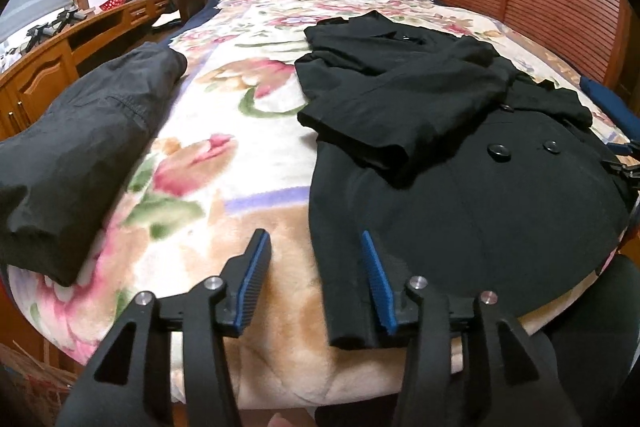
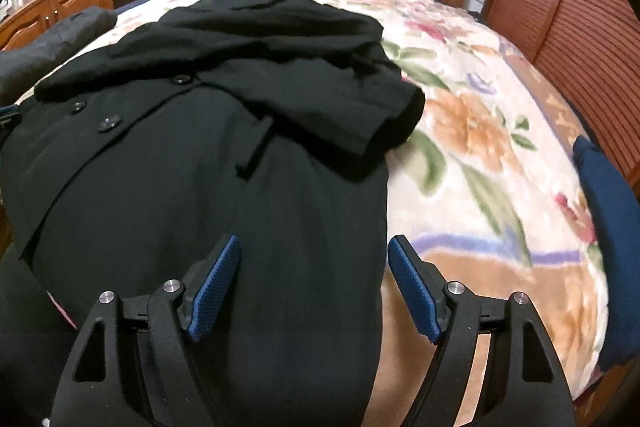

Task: Fold large clothes
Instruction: 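Close both tools on the coat hem side by side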

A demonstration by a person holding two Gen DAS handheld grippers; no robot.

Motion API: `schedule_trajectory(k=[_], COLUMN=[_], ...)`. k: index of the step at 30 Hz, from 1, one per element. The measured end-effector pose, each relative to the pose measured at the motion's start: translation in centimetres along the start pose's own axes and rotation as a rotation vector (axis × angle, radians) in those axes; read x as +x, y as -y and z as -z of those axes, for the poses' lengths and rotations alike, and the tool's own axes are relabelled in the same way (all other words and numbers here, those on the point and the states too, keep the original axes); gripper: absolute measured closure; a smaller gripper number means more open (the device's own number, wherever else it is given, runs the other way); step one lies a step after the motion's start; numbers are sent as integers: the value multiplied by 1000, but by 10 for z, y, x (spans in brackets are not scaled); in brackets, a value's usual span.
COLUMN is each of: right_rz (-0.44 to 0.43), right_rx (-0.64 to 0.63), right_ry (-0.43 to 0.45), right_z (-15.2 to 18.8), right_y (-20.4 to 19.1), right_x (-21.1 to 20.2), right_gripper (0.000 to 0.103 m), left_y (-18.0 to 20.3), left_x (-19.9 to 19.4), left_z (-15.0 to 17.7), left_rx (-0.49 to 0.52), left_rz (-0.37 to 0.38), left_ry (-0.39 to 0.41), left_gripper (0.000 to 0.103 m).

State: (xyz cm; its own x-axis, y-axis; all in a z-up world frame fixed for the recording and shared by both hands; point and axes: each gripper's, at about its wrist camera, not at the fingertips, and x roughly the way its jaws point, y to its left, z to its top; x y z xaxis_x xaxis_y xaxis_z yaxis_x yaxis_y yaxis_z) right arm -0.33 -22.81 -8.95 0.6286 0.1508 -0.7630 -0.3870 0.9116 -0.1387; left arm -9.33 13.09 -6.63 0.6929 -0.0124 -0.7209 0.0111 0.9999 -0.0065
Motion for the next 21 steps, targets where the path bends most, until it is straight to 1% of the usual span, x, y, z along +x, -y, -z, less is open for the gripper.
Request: schedule_trajectory(k=[8,10,14,15,18,21], right_rz=[-19,-17,-17,-18,-17,-16], right_rx=[17,14,14,16,16,15], right_ry=[2,2,2,3,5,3], right_z=[7,7,8,9,10,11], right_y=[2,1,1,0,0,-1], right_x=[0,-1,-1,-2,-1,-1], right_gripper=[25,25,25,25,25,25], left_y=[-4,-6,-9,-9,-12,-17], left_x=[7,10,16,18,23,28], left_z=[1,-1,-4,-5,-7,-8], left_rx=[-6,-7,-12,-11,-14,-35], left_rz=[11,6,4,2,-11,2], left_ry=[3,2,1,3,7,6], left_gripper=[48,43,39,38,29,24])
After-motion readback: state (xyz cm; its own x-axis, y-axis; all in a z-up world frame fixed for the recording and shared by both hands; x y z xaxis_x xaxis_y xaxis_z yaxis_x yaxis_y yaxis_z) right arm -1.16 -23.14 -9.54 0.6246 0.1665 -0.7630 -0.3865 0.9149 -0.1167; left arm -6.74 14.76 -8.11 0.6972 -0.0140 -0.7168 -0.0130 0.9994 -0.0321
